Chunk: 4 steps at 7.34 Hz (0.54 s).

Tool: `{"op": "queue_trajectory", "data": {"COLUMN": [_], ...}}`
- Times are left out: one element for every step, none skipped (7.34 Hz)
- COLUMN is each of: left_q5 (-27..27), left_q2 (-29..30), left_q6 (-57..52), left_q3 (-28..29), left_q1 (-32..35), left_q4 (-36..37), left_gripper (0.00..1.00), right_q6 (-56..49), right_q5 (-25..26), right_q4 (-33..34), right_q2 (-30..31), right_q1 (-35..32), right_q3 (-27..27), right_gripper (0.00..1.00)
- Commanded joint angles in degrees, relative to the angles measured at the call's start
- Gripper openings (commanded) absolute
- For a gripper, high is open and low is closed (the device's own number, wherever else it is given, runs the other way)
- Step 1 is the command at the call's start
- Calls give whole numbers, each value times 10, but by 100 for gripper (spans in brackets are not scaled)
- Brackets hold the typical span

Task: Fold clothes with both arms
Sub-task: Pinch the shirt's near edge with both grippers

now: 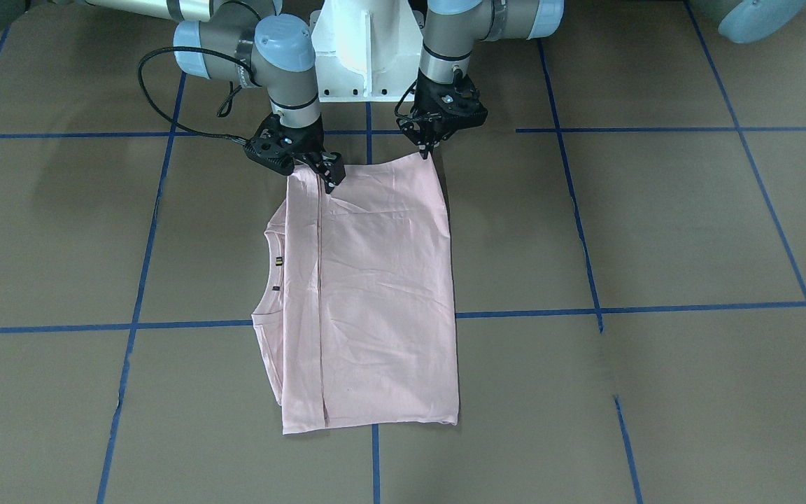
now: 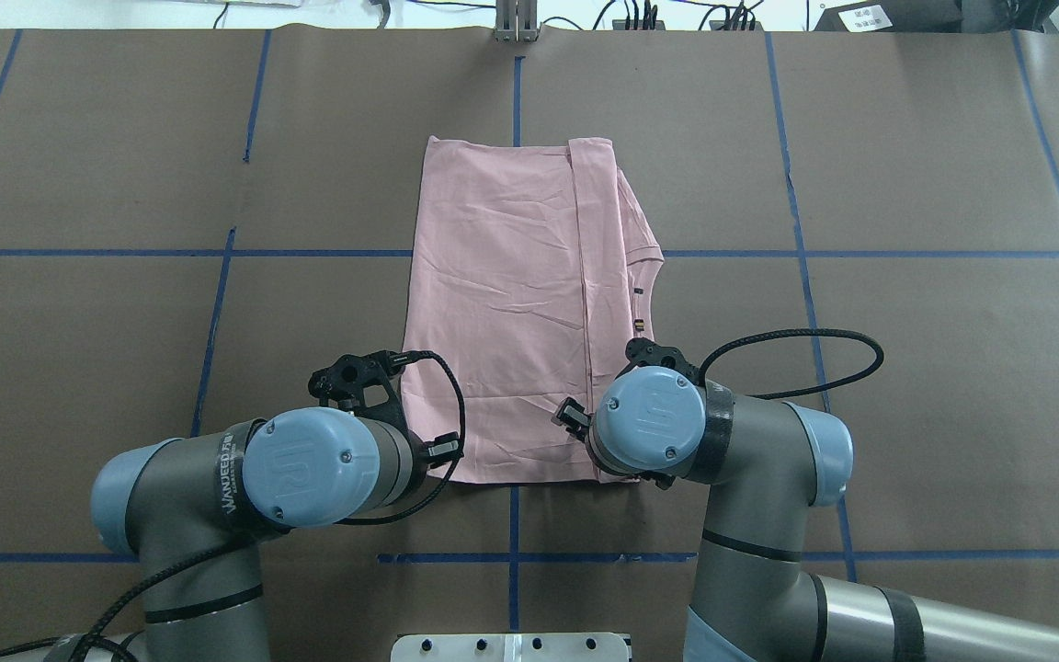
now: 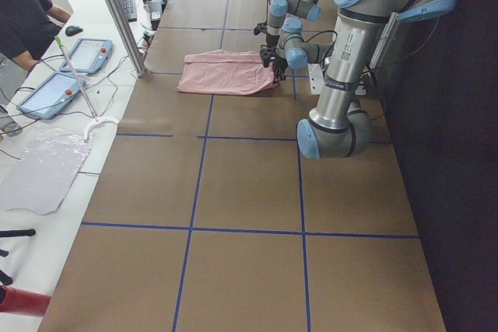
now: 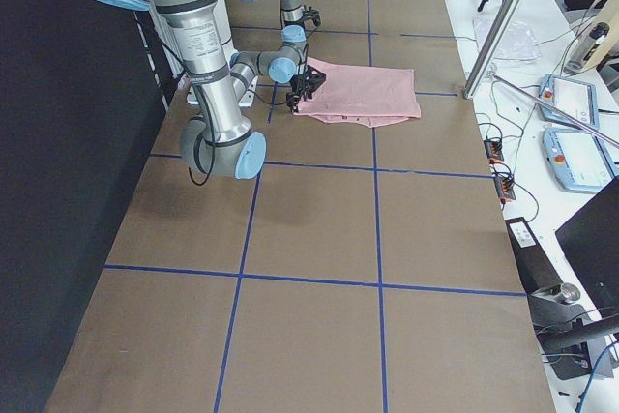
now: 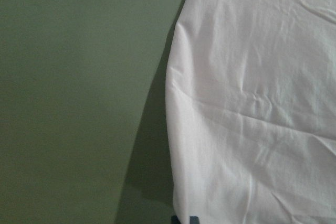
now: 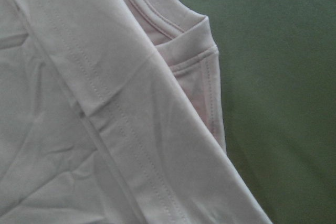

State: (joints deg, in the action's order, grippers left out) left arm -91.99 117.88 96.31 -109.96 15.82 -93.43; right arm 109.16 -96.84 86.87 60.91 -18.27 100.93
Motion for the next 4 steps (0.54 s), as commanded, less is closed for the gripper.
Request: {"op": "queue_trajectory", "data": {"left_q5": [0, 0, 1, 1], "left_q2": [1, 1, 1, 0], "left_q6": [-1, -1, 0, 0], "left_q3": [-1, -1, -1, 0], "left_q1": [0, 0, 0, 0], "left_q4": [-1, 0, 0, 0], "left_gripper": [0, 0, 0, 0], "right_q6": [-1, -1, -3, -3], "right_q5": [-1, -1, 0, 0], "right_q4": [2, 2, 2, 1], "right_q2": [-5, -4, -4, -4], "right_q1": [1, 1, 0, 1], "right_q3": [1, 1, 1, 1], "right_gripper": [36, 11, 0, 0]}}
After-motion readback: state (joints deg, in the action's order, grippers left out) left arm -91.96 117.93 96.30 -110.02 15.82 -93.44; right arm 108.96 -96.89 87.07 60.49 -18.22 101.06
